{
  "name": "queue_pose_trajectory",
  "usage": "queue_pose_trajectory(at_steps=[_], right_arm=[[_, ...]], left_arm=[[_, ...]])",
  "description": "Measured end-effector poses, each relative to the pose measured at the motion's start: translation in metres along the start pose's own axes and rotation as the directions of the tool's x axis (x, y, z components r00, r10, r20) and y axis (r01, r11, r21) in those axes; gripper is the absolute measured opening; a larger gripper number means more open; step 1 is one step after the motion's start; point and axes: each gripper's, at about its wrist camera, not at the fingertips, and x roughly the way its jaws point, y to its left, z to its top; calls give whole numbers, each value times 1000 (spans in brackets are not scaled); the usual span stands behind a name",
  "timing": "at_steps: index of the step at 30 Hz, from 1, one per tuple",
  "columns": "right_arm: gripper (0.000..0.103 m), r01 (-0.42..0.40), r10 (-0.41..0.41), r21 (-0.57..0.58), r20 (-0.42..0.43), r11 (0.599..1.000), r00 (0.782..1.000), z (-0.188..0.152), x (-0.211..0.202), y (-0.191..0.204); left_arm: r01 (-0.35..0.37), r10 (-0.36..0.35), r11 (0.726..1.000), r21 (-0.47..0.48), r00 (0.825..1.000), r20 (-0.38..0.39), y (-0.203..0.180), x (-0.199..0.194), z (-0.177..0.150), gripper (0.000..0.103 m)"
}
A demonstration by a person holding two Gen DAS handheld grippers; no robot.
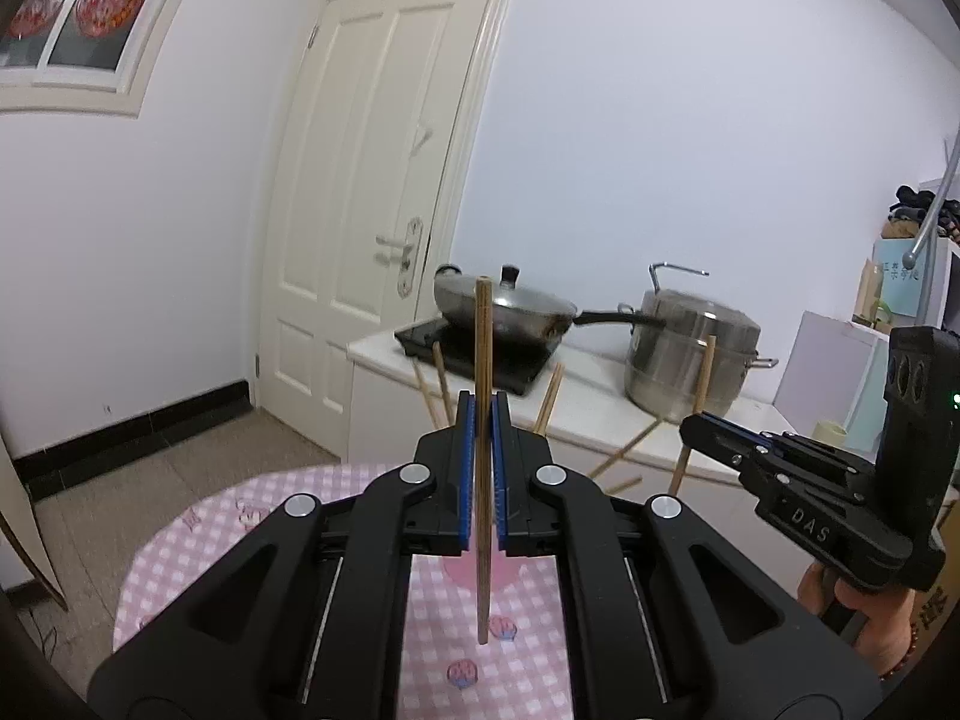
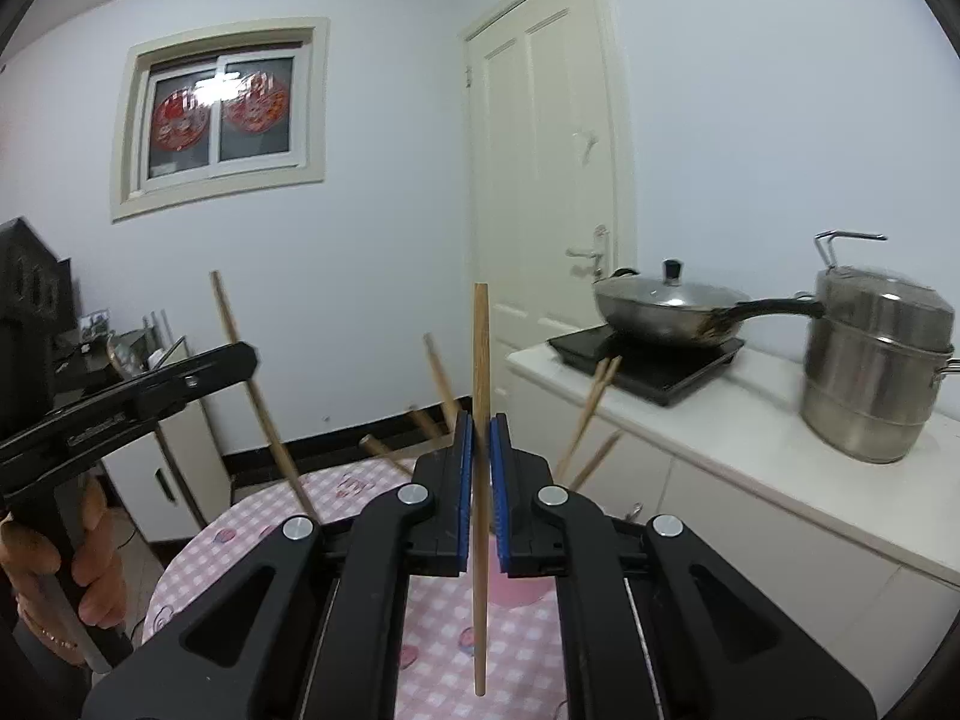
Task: Organize utensils
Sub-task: 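Lift both held chopsticks upright off the table, then carry both upright chopsticks over the pink cup and lower them in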
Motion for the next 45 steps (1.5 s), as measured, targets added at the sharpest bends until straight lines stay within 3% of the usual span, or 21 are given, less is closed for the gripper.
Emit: queue_pose_trajectory(at_steps=[4, 11, 18, 24, 29, 34, 38, 45], right_arm=[[5, 20, -20, 16, 48, 1000, 999, 11, -12, -15], [5, 60, -63, 29, 130, 998, 990, 33, -33, -38], [5, 153, -159, 47, 168, 987, 973, 43, -16, -63], [5, 137, -156, 96, 228, 986, 961, 39, 10, -78], [5, 66, -93, 112, 261, 992, 961, 38, 33, -82], [5, -1, -30, 123, 251, 992, 967, 33, 53, -86], [5, -70, 35, 143, 227, 987, 973, 24, 68, -91], [5, -114, 89, 121, 196, 986, 976, 13, 80, -86]], left_arm=[[12, -13, 1000, 10, 999, 45, -4, -10, 19, 5], [-31, 28, 999, 17, 990, 141, -6, -19, 64, 5], [-32, 31, 999, -2, 977, 213, -14, -7, 102, 5], [13, -6, 1000, -24, 966, 257, -25, 19, 116, 5], [-5, -1, 1000, 28, 980, 200, -33, 57, 107, 5], [61, -60, 998, -5, 990, 127, -14, 90, 95, 6], [98, -93, 994, -51, 991, 99, 5, 109, 85, 5], [137, -134, 990, -22, 987, 84, 16, 128, 71, 6]])
